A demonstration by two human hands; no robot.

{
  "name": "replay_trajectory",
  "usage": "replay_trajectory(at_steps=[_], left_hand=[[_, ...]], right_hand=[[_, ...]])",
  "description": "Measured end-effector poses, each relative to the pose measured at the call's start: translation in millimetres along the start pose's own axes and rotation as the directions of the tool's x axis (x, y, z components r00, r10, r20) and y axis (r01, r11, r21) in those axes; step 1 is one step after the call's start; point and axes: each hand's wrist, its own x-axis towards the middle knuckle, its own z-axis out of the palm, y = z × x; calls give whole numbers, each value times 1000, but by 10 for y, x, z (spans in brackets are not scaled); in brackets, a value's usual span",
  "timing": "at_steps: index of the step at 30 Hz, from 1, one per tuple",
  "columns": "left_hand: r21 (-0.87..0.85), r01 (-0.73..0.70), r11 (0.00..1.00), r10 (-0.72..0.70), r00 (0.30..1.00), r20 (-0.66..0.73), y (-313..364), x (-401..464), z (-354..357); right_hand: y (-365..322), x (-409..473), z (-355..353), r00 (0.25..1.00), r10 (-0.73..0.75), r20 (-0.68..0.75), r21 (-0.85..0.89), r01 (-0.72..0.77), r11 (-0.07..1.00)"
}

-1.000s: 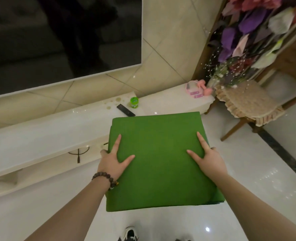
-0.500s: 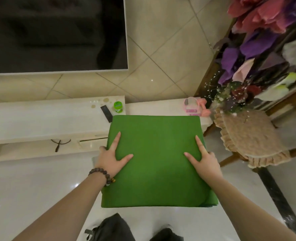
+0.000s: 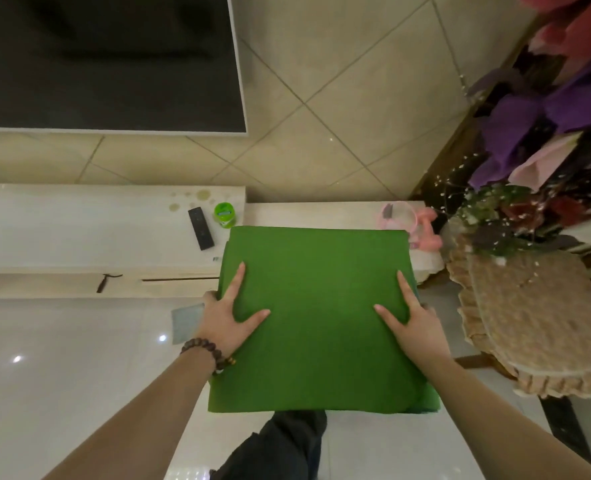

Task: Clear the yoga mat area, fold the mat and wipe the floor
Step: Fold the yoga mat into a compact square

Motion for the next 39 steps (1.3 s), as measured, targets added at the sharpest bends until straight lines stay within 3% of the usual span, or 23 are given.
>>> replay_trajectory(at_steps=[7, 11, 15, 20, 23, 27, 33, 36, 39], left_hand=[[-238, 43, 970, -34, 999, 42, 165, 1316, 515], [-216, 87, 972, -84, 996, 24, 107, 2105, 827], [-173, 79, 982, -86, 996, -35, -90, 3013, 1137], [-158, 5, 987, -19, 996, -88, -327, 4131, 1539], [-131, 90, 987, -90, 996, 11, -441, 4637, 1826], [48, 229, 972, -234, 945, 230, -630, 4828, 2243], [53, 185, 981, -189, 978, 92, -711, 4704, 2360], [138, 199, 970, -217, 968, 128, -714, 4670, 2425], [263, 223, 939, -271, 948, 165, -691, 4738, 2450]], right_hand=[[214, 1467, 187, 998, 3, 55, 45, -5, 999], [331, 2263, 488, 985, -9, 172, 140, -15, 990], [438, 3114, 974, 984, 3, 179, 125, -26, 992], [620, 4251, 1576, 994, -72, 77, 165, 59, 985], [796, 4745, 1866, 991, -116, 73, 185, 101, 977], [1086, 4905, 2218, 962, -90, 259, 126, 59, 990], [1071, 4735, 2261, 989, -29, 142, 57, 21, 998], [1120, 4629, 2309, 984, -1, 179, 24, -4, 1000], [1072, 4660, 2323, 982, 85, 167, -211, -49, 976]])
